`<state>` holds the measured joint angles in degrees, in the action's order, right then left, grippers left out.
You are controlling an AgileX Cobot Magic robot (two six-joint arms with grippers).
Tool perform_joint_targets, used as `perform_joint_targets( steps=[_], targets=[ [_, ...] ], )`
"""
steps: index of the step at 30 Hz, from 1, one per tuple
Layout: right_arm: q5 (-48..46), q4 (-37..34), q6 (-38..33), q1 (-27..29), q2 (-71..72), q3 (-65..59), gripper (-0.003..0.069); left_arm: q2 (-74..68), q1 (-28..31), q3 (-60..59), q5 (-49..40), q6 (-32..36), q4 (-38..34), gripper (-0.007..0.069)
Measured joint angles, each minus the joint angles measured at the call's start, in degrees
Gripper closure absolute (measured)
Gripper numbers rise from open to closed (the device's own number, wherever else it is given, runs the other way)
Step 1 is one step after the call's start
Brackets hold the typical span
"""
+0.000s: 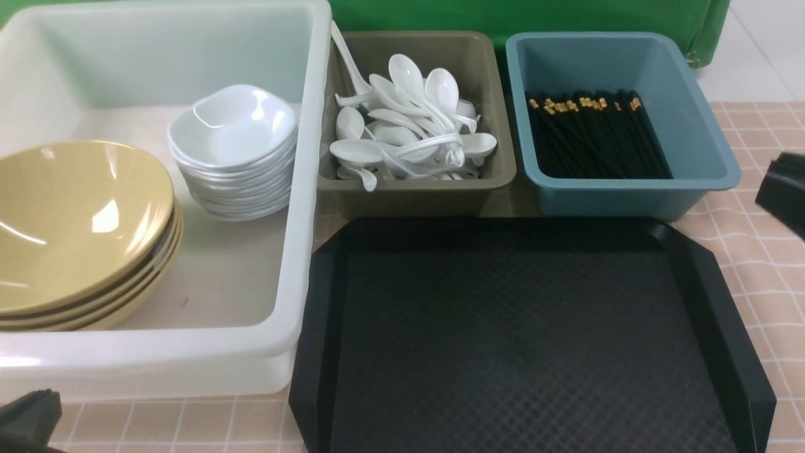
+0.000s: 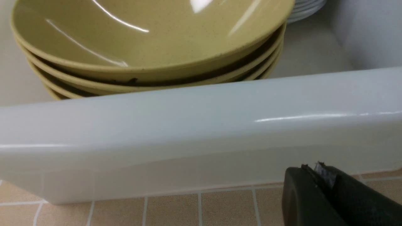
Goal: On brown table put chopsticks spoon bowls plates into blue grey white boxes.
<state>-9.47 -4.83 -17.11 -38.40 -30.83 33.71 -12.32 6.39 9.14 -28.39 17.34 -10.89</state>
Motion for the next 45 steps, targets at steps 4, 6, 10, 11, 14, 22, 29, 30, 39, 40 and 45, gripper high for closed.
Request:
perform_joint_targets(
  steps=[4, 6, 10, 11, 14, 22, 29, 30, 39, 40, 45],
  targets=[
    [11.0, -0.1, 2.3, 2.9, 4.9, -9.5, 0.0617, 0.0, 0.0, -0.1, 0.2, 0.3, 0.0, 0.0623],
    [17.8, -0.1, 5.7, 7.4, 7.6, -15.1, 0.0622, 0.0, 0.0, -0.1, 0.3, 0.3, 0.0, 0.0623],
    [23.2, 0.1, 15.0, 20.2, 13.0, -25.3, 0.0623, 0.0, 0.1, -0.2, 0.3, 0.5, 0.0, 0.0623],
    [21.9, 1.7, 18.6, 24.4, 14.5, -27.6, 0.0623, 0.0, 0.1, -0.2, 0.3, 0.5, 0.0, 0.0623],
    [16.4, 7.1, 25.2, 32.2, 18.2, -31.0, 0.0623, 0.0, 0.1, -0.2, 0.3, 0.6, 0.0, 0.0623],
    [3.5, 11.7, 31.9, 41.5, 29.8, -35.4, 0.0623, 0.0, 0.1, -0.2, 0.4, 0.7, 0.0, 0.0623],
    [-7.3, 11.8, 27.6, 41.7, 31.5, -35.4, 0.0623, 0.0, 0.1, -0.2, 0.4, 0.7, 0.0, 0.0623],
    [-7.9, 11.8, 27.6, 41.7, 31.5, -35.4, 0.0623, 0.0, 0.1, -0.2, 0.4, 0.7, 0.0, 0.0623],
    [-8.0, 11.8, 27.5, 41.7, 31.5, -35.4, 0.0623, 0.0, 0.1, -0.2, 0.4, 0.7, 0.0, 0.0623],
    [-8.0, 11.8, 27.5, 41.7, 31.5, -35.4, 0.0623, 0.0, 0.1, -0.2, 0.4, 0.7, 0.0, 0.0623],
    [-8.0, 11.8, 27.4, 41.7, 31.5, -35.4, 0.0622, 0.0, 0.1, -0.2, 0.4, 0.7, 0.0, 0.0623]
  ],
)
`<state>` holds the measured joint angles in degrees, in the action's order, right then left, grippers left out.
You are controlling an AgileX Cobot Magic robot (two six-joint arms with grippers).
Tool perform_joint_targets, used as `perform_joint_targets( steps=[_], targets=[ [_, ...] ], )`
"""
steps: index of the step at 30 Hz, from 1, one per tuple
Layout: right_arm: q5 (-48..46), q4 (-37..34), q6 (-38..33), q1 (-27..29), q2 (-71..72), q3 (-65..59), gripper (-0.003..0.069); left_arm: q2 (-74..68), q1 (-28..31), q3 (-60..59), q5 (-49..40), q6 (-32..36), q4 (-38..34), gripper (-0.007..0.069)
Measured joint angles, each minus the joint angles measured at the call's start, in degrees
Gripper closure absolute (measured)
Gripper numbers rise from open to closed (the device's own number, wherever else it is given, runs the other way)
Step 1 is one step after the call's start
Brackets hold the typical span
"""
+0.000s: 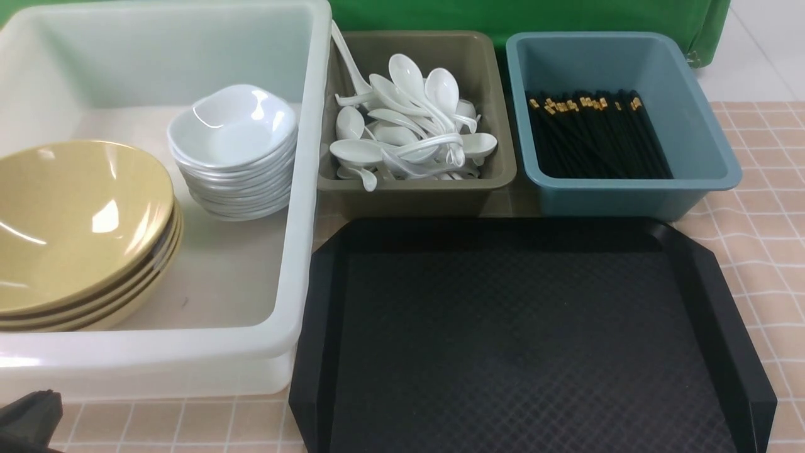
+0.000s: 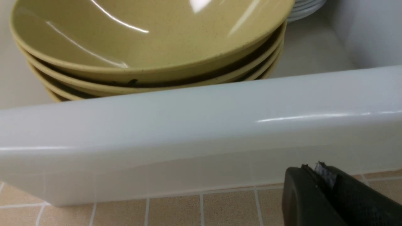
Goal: On brown table put chopsticks spoon bowls plates into blue grey white boxes.
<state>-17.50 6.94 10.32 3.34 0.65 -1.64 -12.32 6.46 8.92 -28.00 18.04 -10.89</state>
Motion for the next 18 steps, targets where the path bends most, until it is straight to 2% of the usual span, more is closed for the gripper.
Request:
perform_joint_targets(
  steps=[15, 18],
  targets=[
    [0.0, 0.0, 0.0, 0.0, 0.0, 0.0, 0.0615, 0.0, 0.0, 0.0, 0.0, 0.0, 0.0, 0.0623],
    [0.0, -0.1, 0.0, 0.0, 0.0, 0.0, 0.0612, 0.7, -0.2, 0.0, 0.0, 0.0, 2.5, 0.0623]
  ],
)
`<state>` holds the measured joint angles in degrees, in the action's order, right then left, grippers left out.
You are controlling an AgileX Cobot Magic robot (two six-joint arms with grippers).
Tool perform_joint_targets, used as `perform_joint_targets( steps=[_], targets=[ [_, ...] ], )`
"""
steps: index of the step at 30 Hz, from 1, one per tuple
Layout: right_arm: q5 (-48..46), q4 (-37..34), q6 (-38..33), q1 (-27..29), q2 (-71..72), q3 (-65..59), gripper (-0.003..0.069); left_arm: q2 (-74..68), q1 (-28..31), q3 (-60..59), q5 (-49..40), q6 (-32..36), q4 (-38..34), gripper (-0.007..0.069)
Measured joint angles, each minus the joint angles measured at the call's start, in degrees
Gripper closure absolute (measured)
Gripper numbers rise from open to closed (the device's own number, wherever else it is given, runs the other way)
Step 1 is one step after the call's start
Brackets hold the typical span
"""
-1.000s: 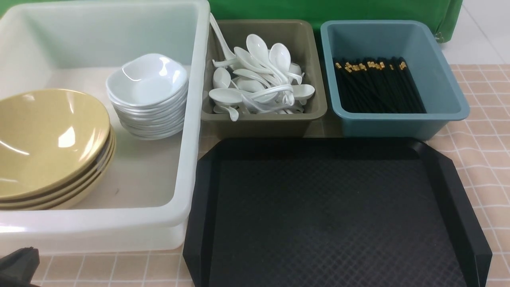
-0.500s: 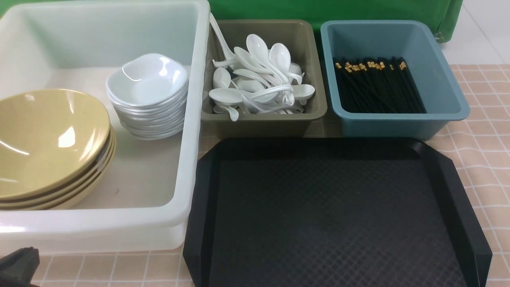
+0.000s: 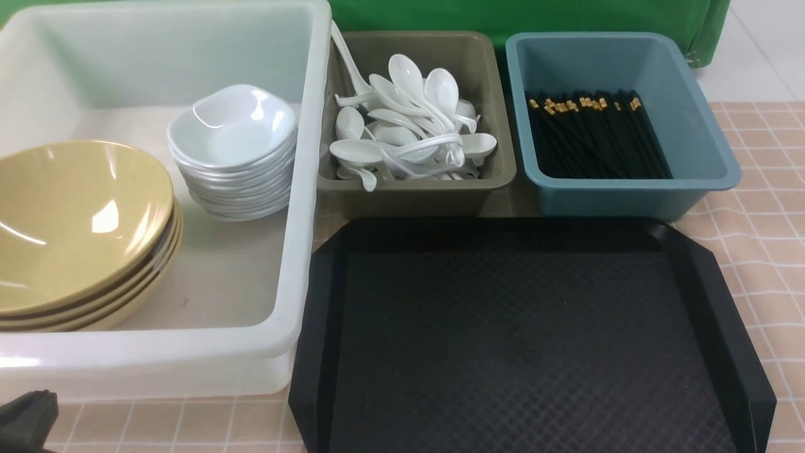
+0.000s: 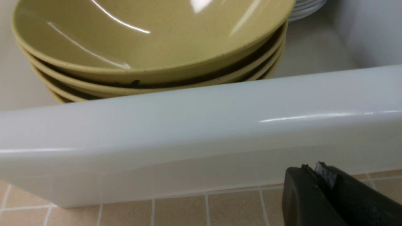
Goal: On brown table put chopsticks spoon bowls plates into blue grey white boxes.
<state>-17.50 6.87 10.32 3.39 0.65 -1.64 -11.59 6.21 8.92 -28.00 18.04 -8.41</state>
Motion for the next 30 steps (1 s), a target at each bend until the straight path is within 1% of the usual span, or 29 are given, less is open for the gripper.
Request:
perform_joint_targets(
  steps=[1, 4, 7, 9, 11, 12, 13, 14, 15, 16, 18, 20, 24, 25, 26, 30],
  targets=[
    [0.0, 0.0, 0.0, 0.0, 0.0, 0.0, 0.0611, 1.1, -0.5, 0.0, 0.1, 0.0, 1.7, 0.0623],
    [0.0, 0.0, 0.0, 0.0, 0.0, 0.0, 0.061, 2.2, -1.8, -0.2, 0.5, 0.0, 4.0, 0.0623],
    [0.0, -0.1, 0.0, 0.0, 0.0, 0.0, 0.0607, 2.6, -4.4, -1.4, 3.9, -1.8, 6.5, 0.0623],
    [0.0, -0.1, 0.0, 0.0, 0.0, 0.0, 0.0606, 3.4, -5.8, -2.6, 7.9, -4.9, 7.7, 0.0623],
    [-0.1, -0.1, 0.0, 0.0, 0.0, 0.0, 0.0603, 5.1, -7.3, -5.1, 16.8, -11.0, 8.4, 0.0623],
    [-0.1, -0.1, 0.0, 0.0, 0.0, 0.0, 0.0602, 5.1, -7.3, -5.1, 16.8, -11.6, 8.4, 0.0623],
    [-0.1, -0.1, 0.0, 0.0, 0.0, 0.0, 0.0601, 6.6, -7.5, -7.5, 21.9, -15.3, 8.4, 0.0623],
    [-0.1, -0.1, 0.0, 0.0, 0.0, 0.1, 0.0599, 7.4, -7.5, -8.7, 24.8, -17.3, 8.4, 0.0623],
    [-0.2, -0.1, 0.0, 0.0, 0.0, 0.1, 0.0598, 8.5, -7.4, -9.8, 26.8, -20.1, 8.4, 0.0623],
    [-0.2, -0.1, 0.0, 0.0, 0.0, 0.1, 0.0596, 9.5, -7.2, -10.1, 27.3, -21.6, 8.4, 0.0623],
    [-0.3, -0.1, 0.0, 0.0, 0.0, 0.1, 0.0593, 11.0, -6.6, -10.4, 26.4, -22.8, 8.4, 0.0623],
    [-0.3, -0.2, 0.0, 0.0, 0.0, 0.1, 0.0591, 12.0, -5.6, -10.4, 23.7, -23.8, 8.4, 0.0623],
    [-0.4, -0.2, 0.0, 0.0, 0.0, 0.1, 0.0591, 12.2, -4.0, -10.4, 13.6, -24.6, 8.4, 0.0623],
    [-0.4, -0.2, 0.0, 0.0, 0.0, 0.1, 0.0591, 12.2, -4.0, -10.4, 13.1, -24.7, 8.4, 0.0623],
    [-0.4, -0.2, 0.0, 0.0, 0.0, 0.1, 0.059, 12.2, -3.9, -10.4, 10.8, -24.7, 8.4, 0.0623],
    [-0.4, -0.2, 0.0, 0.0, 0.0, 0.1, 0.0586, 12.2, -3.9, -10.4, 10.3, -23.3, 8.4, 0.0623]
  ],
)
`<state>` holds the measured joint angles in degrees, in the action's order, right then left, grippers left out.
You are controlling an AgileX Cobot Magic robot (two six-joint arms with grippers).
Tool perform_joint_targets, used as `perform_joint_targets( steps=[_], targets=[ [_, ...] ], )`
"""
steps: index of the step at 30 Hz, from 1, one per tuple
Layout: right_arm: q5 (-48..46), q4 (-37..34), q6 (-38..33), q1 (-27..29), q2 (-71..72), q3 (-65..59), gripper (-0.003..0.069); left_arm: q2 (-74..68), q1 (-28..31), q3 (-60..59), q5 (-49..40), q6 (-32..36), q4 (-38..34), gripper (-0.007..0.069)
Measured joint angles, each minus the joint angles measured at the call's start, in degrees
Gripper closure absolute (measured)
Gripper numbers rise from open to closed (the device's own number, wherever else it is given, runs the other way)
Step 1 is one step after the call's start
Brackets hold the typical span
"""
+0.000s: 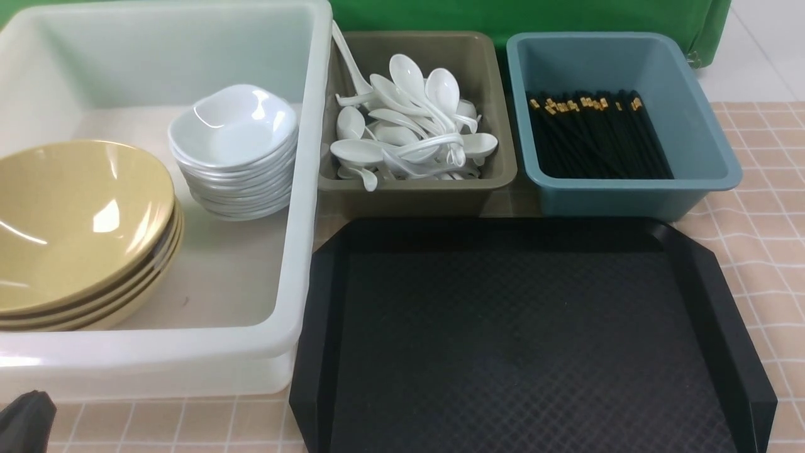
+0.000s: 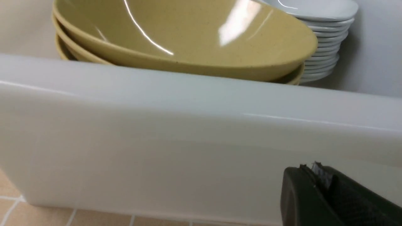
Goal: On brown table put chopsticks spoon bowls plates into blue grey white boxes.
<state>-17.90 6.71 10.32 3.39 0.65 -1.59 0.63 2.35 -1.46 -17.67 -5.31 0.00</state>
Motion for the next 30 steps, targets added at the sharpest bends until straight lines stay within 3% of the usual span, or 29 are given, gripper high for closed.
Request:
perform_joint_targets(
  steps=[30],
  targets=[
    [0.0, 0.0, 0.0, 0.0, 0.0, 0.0, 0.0564, 0.1, 0.0, 0.0, 0.0, 0.9, 0.0, 0.0623]
  ],
)
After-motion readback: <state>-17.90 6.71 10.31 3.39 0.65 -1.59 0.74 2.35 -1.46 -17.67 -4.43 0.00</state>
